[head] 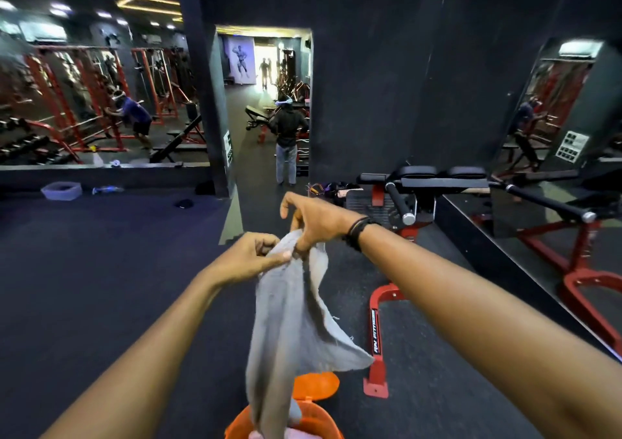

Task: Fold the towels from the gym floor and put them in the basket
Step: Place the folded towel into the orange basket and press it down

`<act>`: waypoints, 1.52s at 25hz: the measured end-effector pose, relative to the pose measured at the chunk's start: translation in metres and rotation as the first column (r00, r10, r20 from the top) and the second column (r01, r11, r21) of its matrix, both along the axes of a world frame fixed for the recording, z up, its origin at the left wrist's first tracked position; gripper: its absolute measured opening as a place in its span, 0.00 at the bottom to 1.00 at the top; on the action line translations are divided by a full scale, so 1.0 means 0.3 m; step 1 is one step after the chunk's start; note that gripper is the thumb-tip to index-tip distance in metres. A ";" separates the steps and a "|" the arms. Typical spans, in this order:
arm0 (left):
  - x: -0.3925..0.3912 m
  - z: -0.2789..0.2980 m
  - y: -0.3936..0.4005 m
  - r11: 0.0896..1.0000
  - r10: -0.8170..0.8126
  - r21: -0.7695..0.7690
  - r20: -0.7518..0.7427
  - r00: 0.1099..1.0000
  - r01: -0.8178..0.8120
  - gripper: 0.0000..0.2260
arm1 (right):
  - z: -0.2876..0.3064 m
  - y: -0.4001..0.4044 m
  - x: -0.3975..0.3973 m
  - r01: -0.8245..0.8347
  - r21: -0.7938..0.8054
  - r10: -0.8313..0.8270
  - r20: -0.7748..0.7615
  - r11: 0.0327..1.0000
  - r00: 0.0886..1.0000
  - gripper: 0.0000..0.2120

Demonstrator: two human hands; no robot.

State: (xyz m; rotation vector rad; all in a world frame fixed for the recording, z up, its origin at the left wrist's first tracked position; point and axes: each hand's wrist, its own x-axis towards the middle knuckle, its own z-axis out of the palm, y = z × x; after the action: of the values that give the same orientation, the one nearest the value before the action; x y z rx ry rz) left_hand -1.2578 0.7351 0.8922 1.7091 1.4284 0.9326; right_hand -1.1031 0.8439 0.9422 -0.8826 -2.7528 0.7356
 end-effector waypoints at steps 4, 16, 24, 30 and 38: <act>-0.041 -0.016 -0.007 0.977 0.118 0.149 0.216 0.969 -0.152 0.13 | -0.102 0.069 0.087 0.036 0.017 -0.038 0.136 0.999 0.990 0.10; -0.044 0.053 0.024 0.896 0.331 0.141 0.422 0.844 -0.422 0.12 | -0.270 0.055 0.111 0.006 -0.098 0.006 0.125 0.995 0.992 0.14; -0.225 0.096 0.018 0.669 0.535 -0.083 0.744 0.401 -0.739 0.13 | -0.374 0.155 0.229 0.314 0.055 -0.315 0.320 0.948 0.893 0.21; -0.090 -0.011 0.027 0.757 0.640 -0.225 0.442 0.628 -0.614 0.07 | -0.284 0.069 0.058 0.267 -0.535 -0.411 -0.168 0.802 0.896 0.10; 0.067 -0.035 0.003 0.854 0.518 -0.180 0.369 0.771 -0.487 0.09 | -0.206 0.007 -0.111 0.441 -0.396 -0.532 -0.157 0.806 0.832 0.11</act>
State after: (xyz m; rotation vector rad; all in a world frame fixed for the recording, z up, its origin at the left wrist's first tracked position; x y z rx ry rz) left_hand -1.2378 0.7362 0.8816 0.9886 1.6281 1.4091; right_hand -1.1366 0.8460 0.8803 -1.3832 -2.0499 1.1416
